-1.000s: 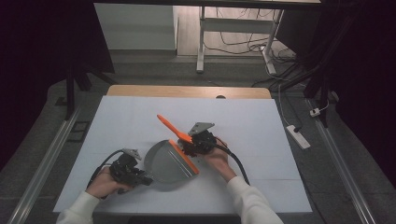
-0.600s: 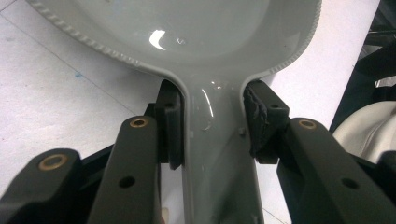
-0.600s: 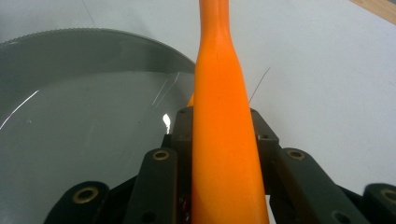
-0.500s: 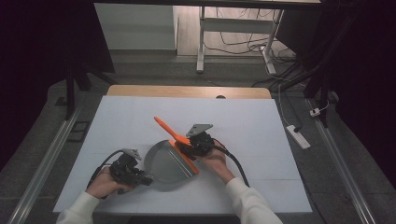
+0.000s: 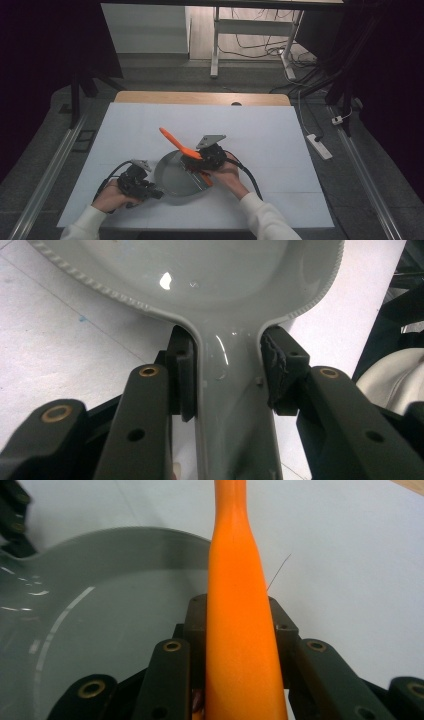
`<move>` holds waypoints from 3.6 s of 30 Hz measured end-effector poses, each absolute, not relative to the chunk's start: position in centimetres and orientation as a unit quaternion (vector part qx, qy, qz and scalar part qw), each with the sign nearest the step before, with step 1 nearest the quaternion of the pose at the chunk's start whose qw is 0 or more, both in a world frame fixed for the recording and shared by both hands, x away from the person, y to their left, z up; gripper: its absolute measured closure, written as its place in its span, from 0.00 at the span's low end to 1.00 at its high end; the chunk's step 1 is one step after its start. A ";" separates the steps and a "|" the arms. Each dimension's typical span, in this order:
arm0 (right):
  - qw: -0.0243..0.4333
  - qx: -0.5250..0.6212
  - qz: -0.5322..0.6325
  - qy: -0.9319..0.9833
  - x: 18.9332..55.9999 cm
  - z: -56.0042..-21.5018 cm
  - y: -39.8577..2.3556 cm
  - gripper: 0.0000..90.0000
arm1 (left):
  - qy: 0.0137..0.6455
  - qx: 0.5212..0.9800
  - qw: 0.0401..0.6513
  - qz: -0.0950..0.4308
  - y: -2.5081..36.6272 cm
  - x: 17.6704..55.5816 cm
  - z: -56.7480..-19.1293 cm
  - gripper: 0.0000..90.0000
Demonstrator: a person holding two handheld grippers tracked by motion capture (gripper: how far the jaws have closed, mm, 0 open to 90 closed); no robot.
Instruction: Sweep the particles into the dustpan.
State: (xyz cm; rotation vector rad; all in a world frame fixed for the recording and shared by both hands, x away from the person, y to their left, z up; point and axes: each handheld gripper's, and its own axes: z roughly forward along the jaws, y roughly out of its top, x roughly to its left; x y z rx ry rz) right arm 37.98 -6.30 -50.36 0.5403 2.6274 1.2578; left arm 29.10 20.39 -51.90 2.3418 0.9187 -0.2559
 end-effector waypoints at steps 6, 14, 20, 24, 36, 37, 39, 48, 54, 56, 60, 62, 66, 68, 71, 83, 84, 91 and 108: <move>0.091 0.181 0.442 0.874 37.6 -49.0 -6.8 0.78 | 0.346 0.883 0.302 -0.096 20.4 29.1 -51.9 0.68; 0.126 0.238 0.444 0.855 38.9 -48.0 -9.8 0.78 | 0.346 0.884 0.301 -0.096 20.4 29.1 -51.9 0.68; 0.143 0.253 0.417 0.861 39.3 -48.7 -10.8 0.78 | 0.344 0.885 0.300 -0.096 20.4 29.1 -51.9 0.68; 0.156 0.258 0.398 0.866 39.5 -49.3 -10.9 0.78 | 0.344 0.885 0.300 -0.095 20.4 29.1 -51.9 0.68; 0.131 0.274 0.388 0.870 38.6 -50.5 -11.1 0.78 | 0.344 0.885 0.300 -0.095 20.4 29.1 -51.9 0.68; 0.129 0.276 0.390 0.869 38.3 -50.5 -11.1 0.78 | 0.345 0.885 0.300 -0.095 20.4 29.1 -51.9 0.68; 0.128 0.274 0.392 0.869 37.8 -50.6 -10.9 0.78 | 0.345 0.885 0.299 -0.095 20.4 29.1 -51.9 0.68; 0.112 0.268 0.401 0.869 36.5 -50.7 -10.2 0.78 | 0.345 0.885 0.299 -0.094 20.4 29.0 -51.9 0.68; 0.095 0.268 0.411 0.866 35.9 -50.8 -9.3 0.78 | 0.345 0.885 0.298 -0.094 20.4 29.0 -51.9 0.68; 0.098 0.259 0.416 0.866 35.6 -50.6 -8.9 0.78 | 0.344 0.885 0.298 -0.095 20.4 29.1 -52.0 0.68; 0.082 0.231 0.434 0.867 35.1 -50.1 -8.1 0.78 | 0.345 0.885 0.297 -0.094 20.4 29.1 -52.0 0.68; 0.085 0.222 0.436 0.868 34.9 -49.8 -7.9 0.78 | 0.345 0.886 0.297 -0.093 20.4 29.0 -52.0 0.68; 0.100 0.237 0.447 0.857 35.2 -49.1 -8.8 0.78 | 0.344 0.886 0.297 -0.094 20.4 29.0 -52.0 0.68; 0.106 0.245 0.448 0.853 35.5 -49.0 -9.4 0.78 | 0.344 0.886 0.297 -0.094 20.4 29.0 -52.0 0.68; 0.112 0.254 0.450 0.849 35.7 -48.8 -9.9 0.78 | 0.344 0.886 0.297 -0.093 20.4 29.0 -52.0 0.68; 0.133 0.278 0.446 0.840 36.1 -48.3 -11.7 0.78 | 0.343 0.885 0.300 -0.093 20.5 28.9 -51.8 0.68; 0.135 0.281 0.445 0.839 36.1 -48.3 -11.9 0.78 | 0.343 0.885 0.301 -0.093 20.5 28.9 -51.8 0.68; 0.149 0.298 0.434 0.837 35.7 -48.4 -13.3 0.78 | 0.338 0.888 0.298 -0.090 20.6 28.4 -51.5 0.68; 0.161 0.308 0.407 0.845 34.1 -49.2 -15.3 0.78 | 0.330 0.892 0.294 -0.094 20.3 27.7 -51.4 0.68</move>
